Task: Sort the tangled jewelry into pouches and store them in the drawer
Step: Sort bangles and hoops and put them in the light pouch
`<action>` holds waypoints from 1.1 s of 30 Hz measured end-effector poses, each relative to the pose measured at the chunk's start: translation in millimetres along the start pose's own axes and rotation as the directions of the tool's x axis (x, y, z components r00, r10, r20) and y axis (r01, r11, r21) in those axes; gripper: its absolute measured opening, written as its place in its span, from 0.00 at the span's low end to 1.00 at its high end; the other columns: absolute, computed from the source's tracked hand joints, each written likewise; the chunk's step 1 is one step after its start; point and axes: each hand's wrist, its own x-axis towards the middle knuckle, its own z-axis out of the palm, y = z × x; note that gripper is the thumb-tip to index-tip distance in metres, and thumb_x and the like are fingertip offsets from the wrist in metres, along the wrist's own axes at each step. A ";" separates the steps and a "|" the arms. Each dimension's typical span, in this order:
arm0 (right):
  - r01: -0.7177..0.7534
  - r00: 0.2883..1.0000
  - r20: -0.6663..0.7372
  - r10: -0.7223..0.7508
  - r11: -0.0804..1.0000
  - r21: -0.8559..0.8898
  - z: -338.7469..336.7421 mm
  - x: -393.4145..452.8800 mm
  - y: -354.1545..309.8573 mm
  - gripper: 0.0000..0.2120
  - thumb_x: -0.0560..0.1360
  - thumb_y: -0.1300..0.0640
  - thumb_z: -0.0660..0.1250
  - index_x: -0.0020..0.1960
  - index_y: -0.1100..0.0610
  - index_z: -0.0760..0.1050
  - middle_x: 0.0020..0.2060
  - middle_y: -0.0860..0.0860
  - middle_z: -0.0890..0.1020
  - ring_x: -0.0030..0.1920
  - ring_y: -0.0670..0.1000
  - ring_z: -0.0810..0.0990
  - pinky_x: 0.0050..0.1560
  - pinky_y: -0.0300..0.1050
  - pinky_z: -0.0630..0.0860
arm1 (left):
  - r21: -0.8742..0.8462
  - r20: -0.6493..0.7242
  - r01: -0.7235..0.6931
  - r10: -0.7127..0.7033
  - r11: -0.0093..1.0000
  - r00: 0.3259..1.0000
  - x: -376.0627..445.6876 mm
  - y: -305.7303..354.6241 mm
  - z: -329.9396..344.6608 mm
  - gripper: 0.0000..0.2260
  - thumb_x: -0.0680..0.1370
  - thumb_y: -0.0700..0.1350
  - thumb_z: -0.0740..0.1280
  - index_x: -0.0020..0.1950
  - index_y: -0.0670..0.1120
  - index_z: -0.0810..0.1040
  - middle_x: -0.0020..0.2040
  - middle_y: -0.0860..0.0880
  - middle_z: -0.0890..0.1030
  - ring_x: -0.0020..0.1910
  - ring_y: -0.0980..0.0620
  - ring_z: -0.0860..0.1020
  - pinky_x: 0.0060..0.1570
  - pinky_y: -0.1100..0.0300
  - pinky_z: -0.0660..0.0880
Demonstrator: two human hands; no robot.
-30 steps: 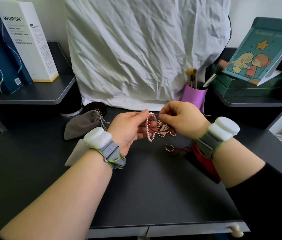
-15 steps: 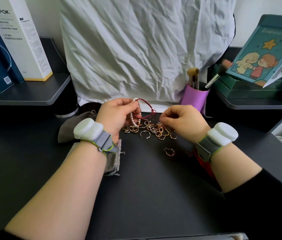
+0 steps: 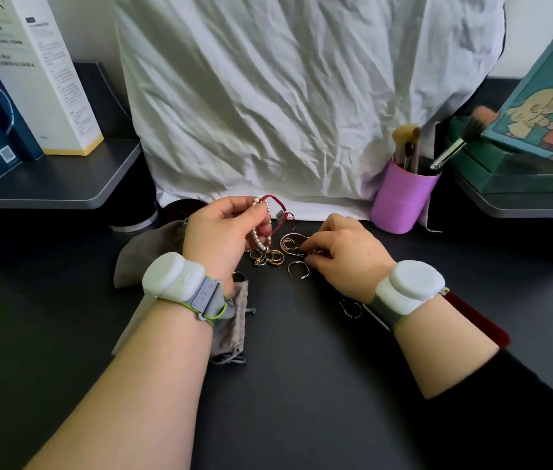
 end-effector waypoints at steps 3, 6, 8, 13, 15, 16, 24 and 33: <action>-0.012 1.000 -0.006 0.012 1.000 0.009 -1.8 -2.3 2.1 0.07 0.73 0.52 0.67 0.50 0.47 0.80 0.46 0.46 0.69 0.56 0.51 0.69 0.56 0.46 0.70 | 0.014 -0.006 -0.006 0.006 1.000 1.000 -0.8 -0.2 -1.3 0.02 0.73 0.37 0.70 0.43 0.42 0.81 0.34 0.45 0.81 0.32 0.51 0.79 0.33 0.60 0.78; -0.011 1.000 0.004 0.011 1.000 0.016 -4.2 -4.8 4.9 0.04 0.73 0.53 0.67 0.46 0.49 0.80 0.46 0.46 0.69 0.54 0.50 0.69 0.55 0.46 0.70 | 0.041 -0.003 -0.016 0.016 0.999 1.000 -1.1 -1.6 -1.2 0.03 0.72 0.37 0.72 0.41 0.44 0.82 0.34 0.45 0.82 0.32 0.50 0.78 0.36 0.57 0.78; 0.002 1.000 0.006 -0.002 1.000 0.027 -4.3 -6.1 6.0 0.04 0.74 0.54 0.67 0.46 0.50 0.80 0.47 0.46 0.69 0.55 0.50 0.69 0.55 0.47 0.70 | 0.072 -0.003 -0.027 0.027 0.997 1.000 -1.6 -3.8 -0.7 0.03 0.72 0.38 0.73 0.40 0.45 0.83 0.35 0.44 0.82 0.33 0.49 0.79 0.41 0.51 0.78; 0.057 0.992 -0.124 -0.033 0.980 0.191 -9.6 -8.0 5.6 0.02 0.74 0.55 0.67 0.44 0.51 0.79 0.45 0.47 0.72 0.48 0.47 0.71 0.48 0.37 0.64 | 0.119 -0.015 -0.036 0.038 0.992 0.999 -4.5 -4.8 1.0 0.03 0.71 0.40 0.73 0.38 0.47 0.84 0.35 0.44 0.83 0.36 0.45 0.79 0.48 0.39 0.77; 0.088 0.981 -0.192 -0.030 0.950 0.301 -13.2 -9.6 5.6 0.03 0.74 0.55 0.67 0.42 0.49 0.76 0.42 0.46 0.74 0.42 0.43 0.72 0.44 0.35 0.64 | 0.112 -0.012 -0.025 0.027 0.993 1.000 -4.9 -4.1 2.0 0.04 0.72 0.38 0.73 0.38 0.47 0.83 0.36 0.43 0.83 0.38 0.45 0.80 0.48 0.40 0.78; 0.100 0.977 -0.213 -0.024 0.929 0.356 -13.7 -10.5 5.7 0.04 0.74 0.55 0.67 0.41 0.48 0.76 0.40 0.45 0.75 0.39 0.42 0.72 0.42 0.35 0.65 | 0.099 -0.005 -0.017 0.018 0.995 1.000 -5.2 -3.9 2.2 0.04 0.72 0.38 0.72 0.40 0.46 0.83 0.37 0.43 0.83 0.38 0.45 0.81 0.48 0.43 0.78; 0.075 0.954 -0.244 0.174 0.649 0.757 -3.7 -9.2 -0.6 0.03 0.73 0.53 0.70 0.40 0.50 0.79 0.29 0.43 0.78 0.32 0.45 0.73 0.37 0.46 0.72 | 0.039 0.169 0.061 -0.067 0.997 0.983 -14.7 -1.7 12.4 0.04 0.75 0.38 0.69 0.42 0.43 0.82 0.35 0.45 0.83 0.35 0.49 0.82 0.39 0.55 0.80; 0.007 0.972 -0.103 0.210 0.417 0.909 -1.2 -9.2 -7.4 0.02 0.76 0.56 0.65 0.46 0.53 0.76 0.37 0.51 0.82 0.37 0.52 0.77 0.39 0.53 0.74 | 0.030 0.228 0.078 -0.083 0.996 0.970 -19.8 -2.4 17.3 0.03 0.73 0.36 0.69 0.43 0.43 0.81 0.32 0.47 0.82 0.33 0.51 0.81 0.38 0.57 0.81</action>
